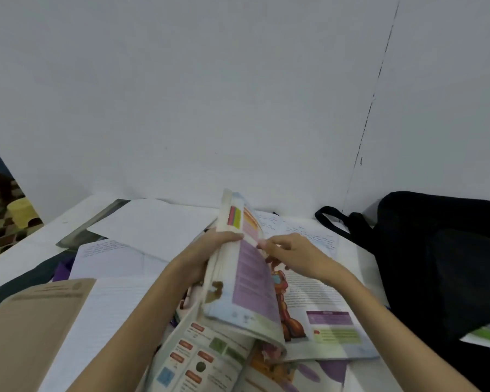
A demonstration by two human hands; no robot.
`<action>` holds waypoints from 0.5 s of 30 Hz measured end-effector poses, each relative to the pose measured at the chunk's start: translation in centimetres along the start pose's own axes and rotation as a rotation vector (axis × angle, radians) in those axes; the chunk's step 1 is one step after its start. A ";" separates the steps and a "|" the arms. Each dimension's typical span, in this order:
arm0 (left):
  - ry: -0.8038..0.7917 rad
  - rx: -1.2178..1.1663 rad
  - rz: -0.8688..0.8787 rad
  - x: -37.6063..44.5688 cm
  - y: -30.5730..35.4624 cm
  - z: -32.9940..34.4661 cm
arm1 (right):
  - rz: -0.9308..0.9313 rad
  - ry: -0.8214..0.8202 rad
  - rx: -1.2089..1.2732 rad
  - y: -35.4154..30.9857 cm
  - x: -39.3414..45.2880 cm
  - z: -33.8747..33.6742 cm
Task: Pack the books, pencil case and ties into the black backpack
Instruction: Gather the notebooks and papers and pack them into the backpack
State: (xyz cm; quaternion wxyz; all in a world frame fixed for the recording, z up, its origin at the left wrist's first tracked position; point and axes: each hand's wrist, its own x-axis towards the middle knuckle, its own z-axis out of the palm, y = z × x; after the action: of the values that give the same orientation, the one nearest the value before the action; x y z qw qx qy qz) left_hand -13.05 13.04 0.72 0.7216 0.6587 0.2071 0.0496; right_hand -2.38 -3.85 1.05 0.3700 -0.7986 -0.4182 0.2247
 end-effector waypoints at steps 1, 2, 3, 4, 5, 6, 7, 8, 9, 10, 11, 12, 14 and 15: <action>-0.004 0.022 0.014 0.6 -0.1 1.6 | 0.022 0.020 0.017 -0.2 -0.4 -0.7; -0.007 0.042 0.020 0.9 -0.3 3.2 | 0.043 0.031 0.021 -0.2 -0.9 -1.3; -0.026 0.057 0.027 1.4 -0.7 4.7 | 0.075 0.025 0.023 0.0 -1.4 -1.9; -0.061 0.074 0.033 1.5 -1.1 6.1 | 0.113 0.009 0.023 0.3 -2.0 -2.5; -0.106 0.104 0.031 1.7 -1.6 7.5 | 0.151 -0.001 0.023 1.0 -2.4 -3.0; -0.159 0.156 0.027 1.6 -2.0 8.8 | 0.185 -0.006 0.015 1.8 -2.8 -3.5; -0.207 0.219 0.019 1.7 -2.6 9.9 | 0.215 -0.011 -0.001 2.8 -3.2 -3.9; -0.246 0.289 0.004 1.8 -3.2 10.8 | 0.236 -0.018 -0.006 3.9 -3.5 -4.3; -0.267 0.365 -0.006 2.0 -4.1 11.3 | 0.256 -0.022 0.019 5.2 -3.8 -4.5; -0.277 0.460 0.009 2.2 -5.0 11.6 | 0.284 -0.011 0.060 6.6 -4.1 -4.7; -0.278 0.574 0.044 2.6 -6.0 11.5 | 0.321 0.012 0.092 8.2 -4.4 -4.5; -0.250 0.698 0.096 2.9 -6.8 11.4 | 0.368 0.053 0.088 9.6 -4.7 -4.3; -0.111 0.845 0.200 3.3 -8.3 10.5 | 0.473 0.179 -0.028 11.7 -5.2 -3.4; -0.010 0.877 0.240 3.4 -9.0 10.1 | 0.503 0.221 -0.085 12.4 -5.2 -2.9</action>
State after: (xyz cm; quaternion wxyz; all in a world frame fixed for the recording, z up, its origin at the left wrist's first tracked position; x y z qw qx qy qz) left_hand -8.05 3.66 -8.30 0.3644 0.9217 0.1275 0.0374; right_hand 2.90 -14.01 -6.55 0.3119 -0.9119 -0.1728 0.2034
